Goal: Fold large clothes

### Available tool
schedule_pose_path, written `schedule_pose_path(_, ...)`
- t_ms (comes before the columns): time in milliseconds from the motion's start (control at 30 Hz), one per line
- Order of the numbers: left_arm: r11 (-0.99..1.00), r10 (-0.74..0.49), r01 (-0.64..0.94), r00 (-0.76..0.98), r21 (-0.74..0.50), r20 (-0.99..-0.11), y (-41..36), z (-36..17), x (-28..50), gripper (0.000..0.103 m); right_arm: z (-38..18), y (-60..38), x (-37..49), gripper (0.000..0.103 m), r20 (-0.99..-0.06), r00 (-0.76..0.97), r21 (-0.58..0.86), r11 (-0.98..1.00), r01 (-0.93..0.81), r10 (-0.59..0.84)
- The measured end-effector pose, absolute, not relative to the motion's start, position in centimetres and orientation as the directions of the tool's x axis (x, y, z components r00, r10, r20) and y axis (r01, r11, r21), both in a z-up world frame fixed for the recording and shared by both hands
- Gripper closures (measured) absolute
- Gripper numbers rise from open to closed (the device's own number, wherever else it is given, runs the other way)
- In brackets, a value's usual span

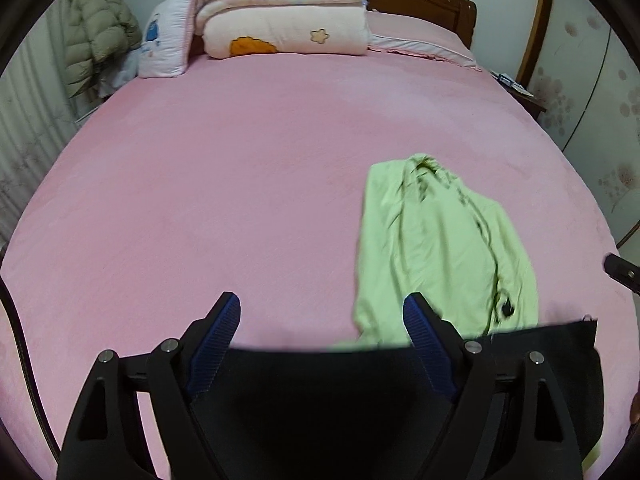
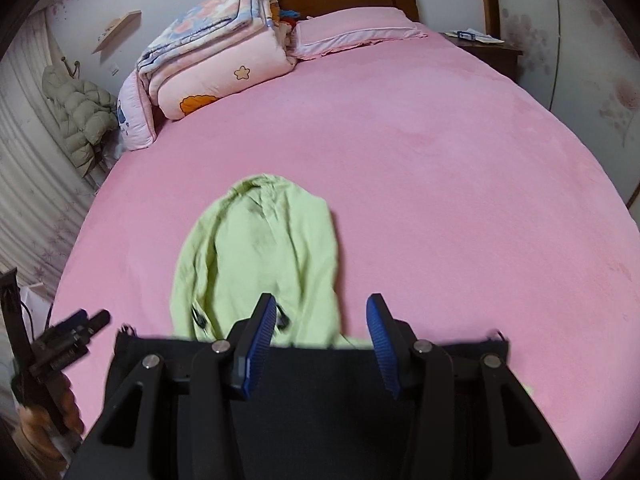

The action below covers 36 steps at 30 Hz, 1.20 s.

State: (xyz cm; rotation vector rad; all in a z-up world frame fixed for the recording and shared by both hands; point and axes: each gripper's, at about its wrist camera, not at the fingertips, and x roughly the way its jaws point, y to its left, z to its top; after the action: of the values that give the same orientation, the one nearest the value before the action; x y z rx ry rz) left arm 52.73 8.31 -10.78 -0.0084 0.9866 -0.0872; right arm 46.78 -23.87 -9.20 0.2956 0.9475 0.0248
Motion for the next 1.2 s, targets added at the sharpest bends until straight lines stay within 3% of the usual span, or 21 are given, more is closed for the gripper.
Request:
schedule_pose_path(167,0.997,-0.073,0.074,0.543,-0.039,-0.836,5.5,-12.0,56.7,0.020,-11.6,-23.8,52.7,0.056,-0.834,0.537,0.255,0.952,0.169,0.128)
schedule_pose_path(400,0.998,-0.032,0.065,0.491,0.000,-0.871,3.5,-17.5,61.7,0.020,-17.0,-24.0,57.3,0.056,-0.870,0.473,0.279,0.931,0.237,0.140)
schedule_pose_path(567,0.999,-0.046,0.027,0.435,-0.039,-0.899,3.6,-21.0,63.6,0.021,-20.2,-23.6,59.7,0.056,-0.893,0.430,0.259,0.931,0.256,0.130)
schedule_pose_path(633,0.996,-0.085,0.023,0.423,-0.083,-0.902,3.6,-22.0,63.9,0.029,-21.2,-23.3,60.2,0.056,-0.893,0.431,0.258,0.931,0.259,0.128)
schedule_pose_path(667,0.994,-0.104,0.023,0.425,-0.105,-0.899,3.6,-22.2,63.8,0.042,-21.6,-23.2,60.3,0.056,-0.891,0.435,0.261,0.930,0.258,0.130)
schedule_pose_path(700,0.990,-0.139,0.030,0.430,-0.139,-0.892,3.6,-22.1,63.8,0.064,-21.8,-23.0,60.3,0.059,-0.887,0.443,0.265,0.930,0.256,0.131)
schedule_pose_path(767,0.981,-0.192,0.049,0.428,-0.190,-0.883,3.4,-21.6,63.5,0.094,-22.0,-22.5,60.2,0.088,-0.882,0.447,0.279,0.931,0.235,0.152)
schedule_pose_path(800,0.981,-0.192,0.051,0.437,-0.188,-0.879,3.2,-21.2,63.2,0.095,-21.7,-22.2,59.9,0.100,-0.877,0.457,0.275,0.935,0.223,0.149)
schedule_pose_path(900,0.979,-0.204,0.082,0.499,-0.189,-0.842,2.8,-18.5,61.3,0.096,-19.5,-21.6,58.3,0.101,-0.832,0.526,0.307,0.935,0.176,0.174)
schedule_pose_path(1067,0.945,-0.317,0.152,0.634,-0.289,-0.705,5.2,-12.9,54.3,0.096,-13.3,-21.9,50.9,0.101,-0.652,0.692,0.448,0.894,0.021,0.310)
schedule_pose_path(1200,0.910,-0.401,0.211,0.662,-0.357,-0.633,7.8,-11.0,47.8,0.096,-10.6,-22.3,43.8,0.101,-0.574,0.744,0.443,0.894,-0.070,0.342)
